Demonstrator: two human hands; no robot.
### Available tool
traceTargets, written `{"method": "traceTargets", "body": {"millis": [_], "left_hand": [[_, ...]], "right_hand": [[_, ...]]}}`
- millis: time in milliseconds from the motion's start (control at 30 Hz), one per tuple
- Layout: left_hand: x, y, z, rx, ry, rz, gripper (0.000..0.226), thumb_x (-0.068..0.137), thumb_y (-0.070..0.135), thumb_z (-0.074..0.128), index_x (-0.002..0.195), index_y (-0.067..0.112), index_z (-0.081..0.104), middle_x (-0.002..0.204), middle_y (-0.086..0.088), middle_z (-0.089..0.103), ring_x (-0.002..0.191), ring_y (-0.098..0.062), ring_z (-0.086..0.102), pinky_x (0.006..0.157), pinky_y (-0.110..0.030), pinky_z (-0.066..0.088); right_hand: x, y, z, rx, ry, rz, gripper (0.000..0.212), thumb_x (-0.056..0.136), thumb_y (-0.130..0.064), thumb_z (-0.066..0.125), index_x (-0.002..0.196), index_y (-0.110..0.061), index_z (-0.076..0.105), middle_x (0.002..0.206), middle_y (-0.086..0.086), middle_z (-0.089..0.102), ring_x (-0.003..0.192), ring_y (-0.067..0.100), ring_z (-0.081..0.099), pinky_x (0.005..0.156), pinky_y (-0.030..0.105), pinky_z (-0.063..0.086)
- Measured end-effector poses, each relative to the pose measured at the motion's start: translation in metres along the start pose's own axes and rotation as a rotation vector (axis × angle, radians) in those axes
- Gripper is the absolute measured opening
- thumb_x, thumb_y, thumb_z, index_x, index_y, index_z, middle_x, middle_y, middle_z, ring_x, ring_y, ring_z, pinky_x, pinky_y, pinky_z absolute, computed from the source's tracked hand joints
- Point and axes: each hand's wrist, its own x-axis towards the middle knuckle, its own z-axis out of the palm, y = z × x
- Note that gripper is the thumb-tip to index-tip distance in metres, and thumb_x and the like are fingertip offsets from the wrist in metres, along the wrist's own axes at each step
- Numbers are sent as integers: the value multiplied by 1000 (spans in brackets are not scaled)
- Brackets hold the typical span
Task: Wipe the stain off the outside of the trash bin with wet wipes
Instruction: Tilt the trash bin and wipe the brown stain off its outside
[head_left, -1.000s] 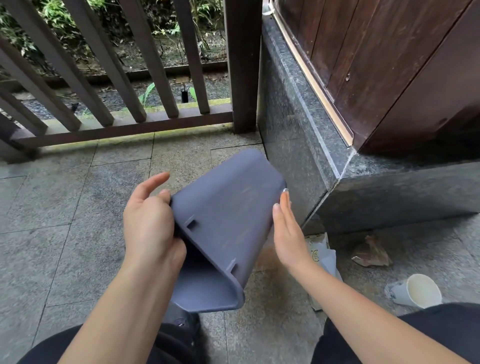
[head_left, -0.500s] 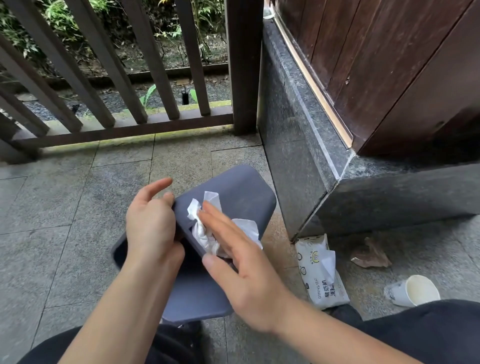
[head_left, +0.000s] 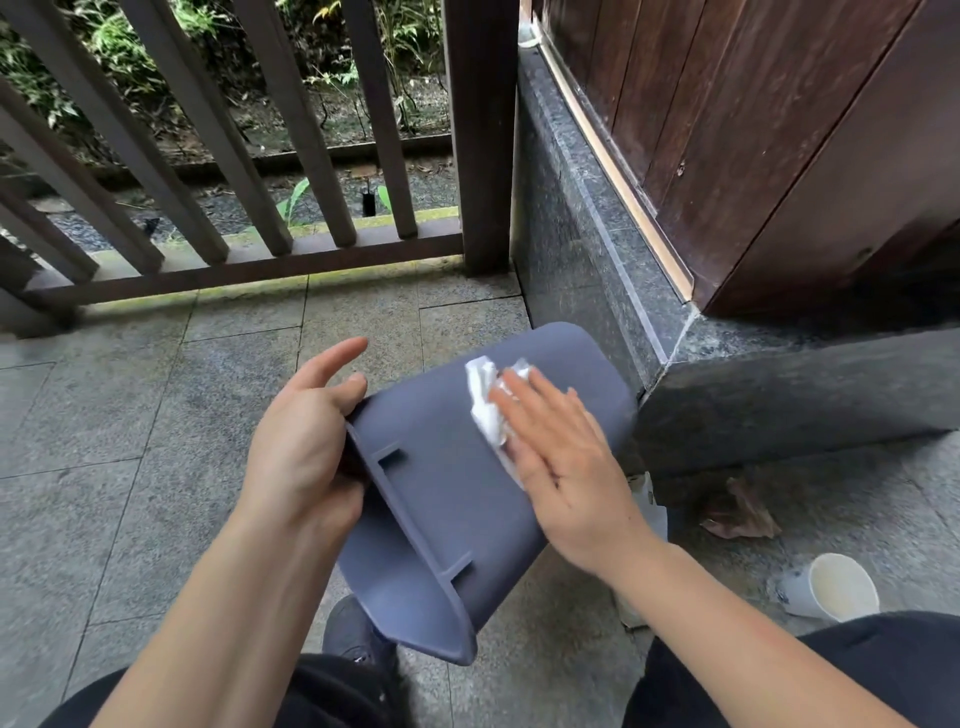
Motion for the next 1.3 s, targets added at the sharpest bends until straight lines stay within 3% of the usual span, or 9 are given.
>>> {"method": "traceTargets", "body": {"millis": [200,267,367,467,667,800,967,1100,1300], "left_hand": [[2,1,-2,37,-45,11,40,101,4,49,115,29,77,64,-3,56,53,-16,55,55,-28,50],[3,3,-3,34,-47,16,40,101,4,49,115,28,77,70,-5,59,54,-17,58,57,-30,52],[6,3,-3,28,-29,19,39,102,3,49,116,28,75,88,-10,63,61,-19,60,62,-32,54],[7,0,-1,28,-9,16,39,102,3,48,118,27,74,91,-12,63,65,-20,60,67,-36,54],[6,1,-7,52,-34,28,39,100,1,52,120,28,74,84,-11,65,54,-15,61,53,-26,57],[4,1,-7,66,-93,-5,40,99,1,50,120,25,74,86,-14,60,68,-21,59,58,-30,51],[3,-2,-4,88,-108,13,39,98,1,51,119,24,75,91,-16,52,69,-23,50,61,-36,40],[9,-2,-10,51,-32,6,39,97,2,52,116,25,76,79,-8,55,61,-17,53,56,-30,48],[14,-6,-7,78,-41,-9,44,96,-1,51,123,26,72,89,-14,72,72,-24,66,64,-32,57]], "right_hand": [[13,55,-6,114,44,606,50,111,-31,26,160,-21,22,170,-3,13,156,9,0,127,34,0],[13,53,-1,160,17,652,51,111,-33,22,161,-22,16,171,-3,6,155,6,-4,126,33,-1],[4,24,14,99,-48,500,52,111,-35,19,161,-30,9,170,-12,0,152,-3,-11,126,36,-5],[-17,-28,31,68,-112,116,49,109,-41,14,157,-48,3,168,-22,1,154,-1,-7,126,36,-9],[-27,-26,33,-8,-122,-134,50,109,-41,22,157,-46,12,169,-10,17,157,11,7,126,45,-5],[-15,29,30,36,43,269,51,107,-40,18,156,-39,6,168,-16,8,155,0,-2,127,37,-4],[-15,68,35,298,81,800,53,111,-33,21,162,-24,8,171,-7,7,156,7,3,128,40,2],[-15,31,42,284,69,608,51,111,-30,23,160,-26,11,164,-19,6,156,4,3,123,23,-1],[-14,-57,58,247,-82,22,51,109,-38,26,157,-44,9,168,-21,13,155,0,5,126,37,-6]]}}
